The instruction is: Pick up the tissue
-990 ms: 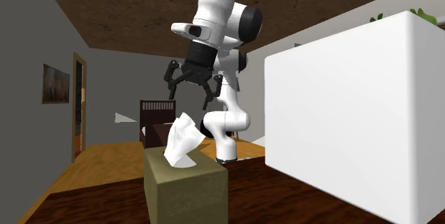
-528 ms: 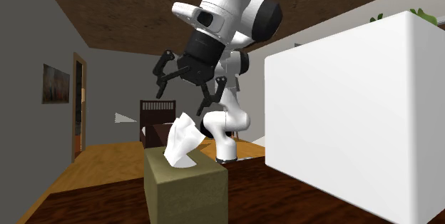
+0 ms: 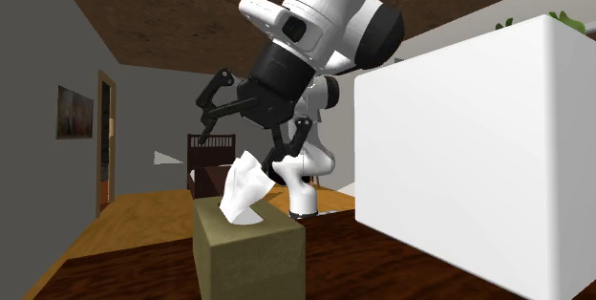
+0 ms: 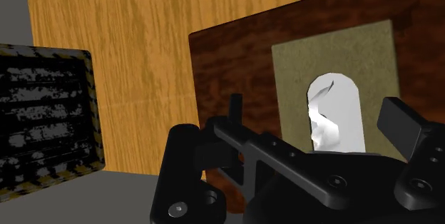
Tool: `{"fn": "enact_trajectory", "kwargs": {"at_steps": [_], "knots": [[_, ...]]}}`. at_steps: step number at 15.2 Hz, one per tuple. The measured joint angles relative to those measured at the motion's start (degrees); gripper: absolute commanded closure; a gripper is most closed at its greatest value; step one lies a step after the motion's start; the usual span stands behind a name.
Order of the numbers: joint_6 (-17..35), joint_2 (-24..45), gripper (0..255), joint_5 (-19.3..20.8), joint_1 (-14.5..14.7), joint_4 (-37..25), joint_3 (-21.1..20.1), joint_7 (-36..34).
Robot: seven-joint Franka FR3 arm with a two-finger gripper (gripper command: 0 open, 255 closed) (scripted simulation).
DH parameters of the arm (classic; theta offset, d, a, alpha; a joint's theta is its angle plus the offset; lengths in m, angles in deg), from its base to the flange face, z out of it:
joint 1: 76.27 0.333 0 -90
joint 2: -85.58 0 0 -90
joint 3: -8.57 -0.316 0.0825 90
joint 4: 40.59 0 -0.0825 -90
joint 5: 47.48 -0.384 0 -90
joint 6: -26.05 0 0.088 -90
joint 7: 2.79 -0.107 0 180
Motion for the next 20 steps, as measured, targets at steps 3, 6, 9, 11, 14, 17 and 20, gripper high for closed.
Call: {"fn": "enact_trajectory", "kwargs": {"at_steps": [3, 6, 9, 11, 14, 17, 20], "knots": [[2.13, -0.32, 0, -0.12, -0.35, 2.76, -0.08, -1.16], [3.29, -0.82, 255, -0.28, -0.62, 4.25, -0.09, -1.79], [3.43, -0.71, 255, -0.09, -0.67, 3.98, -0.03, -1.68], [3.33, -0.51, 255, 0.03, -0.63, 3.70, 0.00, -1.62], [3.20, -0.27, 255, 0.08, -0.64, 3.39, 0.06, -1.52], [2.54, -0.51, 255, -0.03, -0.43, 3.14, -0.09, -1.35], [0.60, -0.02, 255, 0.05, -0.07, 0.66, -0.04, -0.32]]}}
